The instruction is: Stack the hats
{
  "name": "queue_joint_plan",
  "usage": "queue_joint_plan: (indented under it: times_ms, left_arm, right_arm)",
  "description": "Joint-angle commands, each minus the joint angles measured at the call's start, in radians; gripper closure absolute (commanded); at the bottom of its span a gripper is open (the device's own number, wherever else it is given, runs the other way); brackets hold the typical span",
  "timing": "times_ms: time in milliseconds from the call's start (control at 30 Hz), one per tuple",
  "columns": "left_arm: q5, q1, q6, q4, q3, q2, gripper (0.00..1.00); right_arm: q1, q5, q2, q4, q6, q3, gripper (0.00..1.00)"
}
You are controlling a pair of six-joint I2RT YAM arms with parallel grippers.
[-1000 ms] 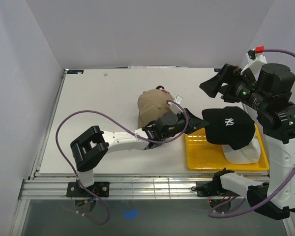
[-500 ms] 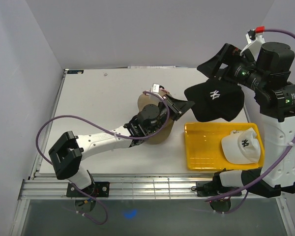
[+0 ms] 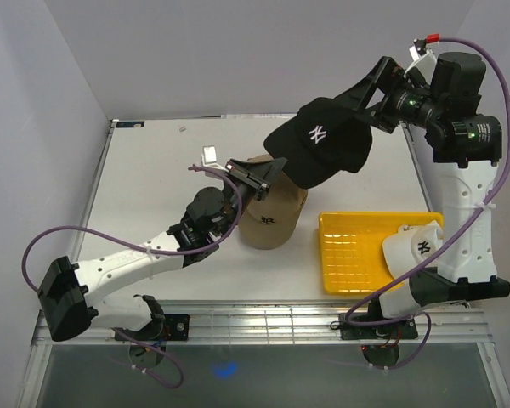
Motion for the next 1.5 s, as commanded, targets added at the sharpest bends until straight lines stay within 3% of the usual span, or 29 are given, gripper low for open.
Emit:
queue_joint_plan:
  times_ms: [0,200,533,767,900,967,1467]
  left_arm:
    - [-0.105,0.001,-0.001,0.016,-0.06,-0.097,1.0]
    - [-0.235,-0.008,0.036,0.094,-0.145,-0.192,1.0]
    - [-0.444,-0.109,0.218,0.368,-0.241,-0.176,1.0]
    - [-0.573,-0.197,0.397,0.666,-0.332,-0.147,1.0]
    - [-0.625,-0.237,0.515,1.017,-0.405,-0.062,1.0]
    - [-0.659,-0.263,0.569,1.105,-0.409,-0.01,1.0]
    - [-0.694,-0.284,0.447,1.18,-0.438,0.08,1.0]
  right_arm:
    - [-0.005,-0.055,0.022,0.08,0.025,-0.002,0.06]
    - [0.01,-0.079,0.058,0.104,0.0,-0.077,0.06]
    - [0.04,-0.058,0.086,0.095,-0.044,-0.131,0.06]
    - [0.049,-0.041,0.082,0.095,-0.066,-0.168,0.05]
    - [0.049,-0.041,0.08,0.107,-0.064,-0.186,0.05]
    - [0.05,-0.05,0.091,0.103,-0.069,-0.174,0.05]
    - [0.076,0.014,0.123,0.055,-0.15,-0.191,0.05]
